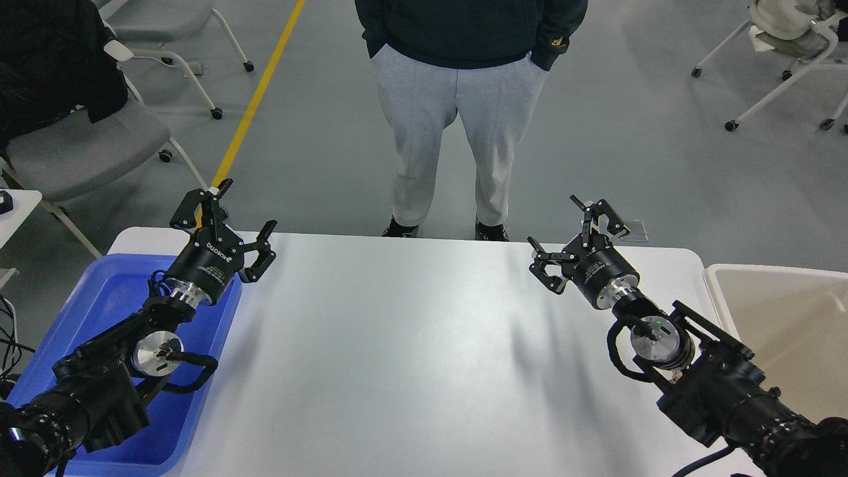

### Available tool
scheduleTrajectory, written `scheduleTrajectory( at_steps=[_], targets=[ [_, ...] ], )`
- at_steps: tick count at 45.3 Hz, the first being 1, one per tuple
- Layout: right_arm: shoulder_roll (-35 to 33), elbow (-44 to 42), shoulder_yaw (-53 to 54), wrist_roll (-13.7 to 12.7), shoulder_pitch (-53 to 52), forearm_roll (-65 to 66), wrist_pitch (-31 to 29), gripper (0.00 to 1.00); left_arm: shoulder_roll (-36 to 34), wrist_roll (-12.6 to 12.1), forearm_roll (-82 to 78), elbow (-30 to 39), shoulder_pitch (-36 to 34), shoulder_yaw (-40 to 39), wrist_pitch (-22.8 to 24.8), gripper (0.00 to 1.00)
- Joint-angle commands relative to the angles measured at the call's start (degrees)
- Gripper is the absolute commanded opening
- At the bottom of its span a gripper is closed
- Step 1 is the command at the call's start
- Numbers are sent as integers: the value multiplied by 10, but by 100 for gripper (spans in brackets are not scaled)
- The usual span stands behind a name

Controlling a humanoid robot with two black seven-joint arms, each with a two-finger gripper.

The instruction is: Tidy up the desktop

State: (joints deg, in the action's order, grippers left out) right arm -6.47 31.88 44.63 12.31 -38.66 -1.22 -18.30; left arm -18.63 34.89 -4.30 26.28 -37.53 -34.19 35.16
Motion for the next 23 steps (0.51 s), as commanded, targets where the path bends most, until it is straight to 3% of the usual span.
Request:
scheduleTrajectory(
  at_steps=[1, 23],
  targets=[
    [1, -1, -2, 0, 0, 0, 0, 100, 0, 0, 0, 0, 0, 0, 0, 100],
    [-3, 12, -4, 0, 9, 9, -2, 100, 0, 0, 0, 0, 0, 0, 0, 100]
  ],
)
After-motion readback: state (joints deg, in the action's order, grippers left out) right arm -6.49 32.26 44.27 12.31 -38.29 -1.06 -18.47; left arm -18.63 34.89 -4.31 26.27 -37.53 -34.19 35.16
